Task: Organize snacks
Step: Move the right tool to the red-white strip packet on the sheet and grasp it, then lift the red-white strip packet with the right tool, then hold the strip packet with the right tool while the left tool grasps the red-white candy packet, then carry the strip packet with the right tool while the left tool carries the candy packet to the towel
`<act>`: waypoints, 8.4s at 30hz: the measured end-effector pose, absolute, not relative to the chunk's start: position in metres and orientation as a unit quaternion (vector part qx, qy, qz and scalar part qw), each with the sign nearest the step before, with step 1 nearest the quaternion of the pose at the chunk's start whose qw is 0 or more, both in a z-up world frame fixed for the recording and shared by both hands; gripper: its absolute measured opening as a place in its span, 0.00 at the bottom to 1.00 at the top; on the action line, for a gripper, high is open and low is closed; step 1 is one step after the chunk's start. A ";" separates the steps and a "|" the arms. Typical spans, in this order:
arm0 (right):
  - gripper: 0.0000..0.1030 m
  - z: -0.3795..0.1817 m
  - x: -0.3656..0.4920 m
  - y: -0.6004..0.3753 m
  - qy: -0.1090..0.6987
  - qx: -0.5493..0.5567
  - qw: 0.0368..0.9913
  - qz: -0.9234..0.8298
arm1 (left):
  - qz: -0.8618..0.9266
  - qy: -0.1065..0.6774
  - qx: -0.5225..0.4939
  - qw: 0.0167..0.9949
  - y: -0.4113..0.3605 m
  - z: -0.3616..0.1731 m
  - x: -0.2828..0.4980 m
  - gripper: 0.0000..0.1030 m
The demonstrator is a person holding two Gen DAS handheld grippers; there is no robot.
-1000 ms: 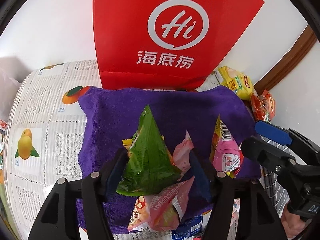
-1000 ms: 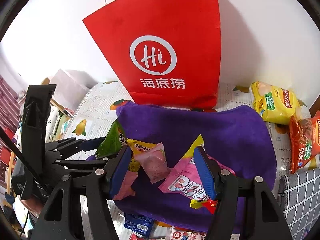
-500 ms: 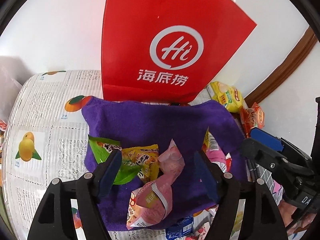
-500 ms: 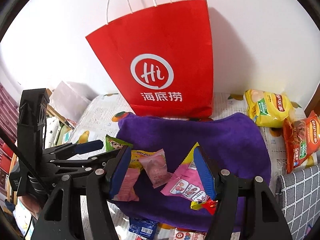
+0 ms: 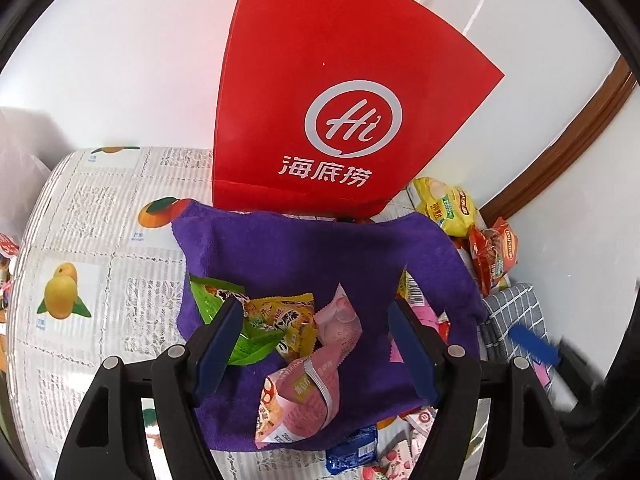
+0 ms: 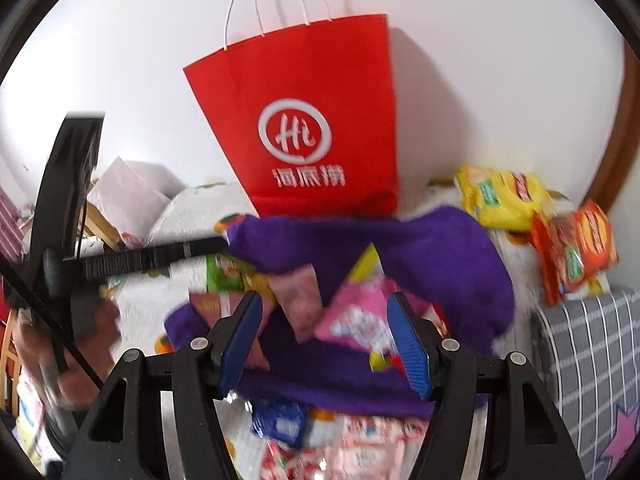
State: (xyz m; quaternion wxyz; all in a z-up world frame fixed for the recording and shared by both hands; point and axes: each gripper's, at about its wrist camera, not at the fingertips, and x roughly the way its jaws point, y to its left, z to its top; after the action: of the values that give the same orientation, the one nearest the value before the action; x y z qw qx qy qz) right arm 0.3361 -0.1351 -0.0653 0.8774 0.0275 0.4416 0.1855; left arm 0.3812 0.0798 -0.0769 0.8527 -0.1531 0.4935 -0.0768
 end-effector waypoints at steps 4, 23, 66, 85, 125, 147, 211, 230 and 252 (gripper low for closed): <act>0.62 -0.092 0.301 -0.156 0.444 0.004 0.879 0.172 | -0.083 0.490 -0.158 0.853 0.079 -0.073 0.378 0.71; 0.52 -0.171 0.273 -0.144 0.444 -0.167 0.874 0.099 | -0.094 0.489 -0.145 0.855 0.067 -0.067 0.373 0.71; 0.47 -0.169 0.266 -0.137 0.417 -0.251 0.870 0.079 | -0.099 0.499 -0.146 0.849 0.069 -0.068 0.374 0.71; 0.23 -0.139 0.253 -0.197 0.449 -0.077 0.888 0.065 | -0.110 0.495 -0.115 0.855 0.047 -0.063 0.364 0.71; 0.24 -0.158 0.169 -0.224 0.453 0.048 0.889 0.037 | -0.108 0.529 -0.159 0.827 0.062 -0.147 0.208 0.71; 0.25 -0.161 0.175 -0.236 0.451 0.059 0.889 0.053 | -0.077 0.558 -0.107 0.819 -0.011 -0.187 0.260 0.74; 0.25 -0.140 0.155 -0.203 0.449 0.081 0.884 0.103 | -0.097 0.527 -0.090 0.840 0.027 -0.180 0.198 0.52; 0.25 -0.131 0.163 -0.204 0.443 0.086 0.886 0.111 | -0.143 0.490 -0.111 0.853 0.031 -0.142 0.187 0.23; 0.24 -0.052 0.235 -0.186 0.382 0.072 0.911 0.139 | -0.114 0.439 -0.119 0.883 0.060 -0.064 0.234 0.22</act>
State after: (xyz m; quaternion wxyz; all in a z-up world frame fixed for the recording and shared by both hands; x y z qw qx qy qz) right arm 0.2352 -0.1861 -0.0523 0.9108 0.0722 0.3819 0.1393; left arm 0.2339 0.0596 -0.0644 0.8830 -0.1190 0.4394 -0.1144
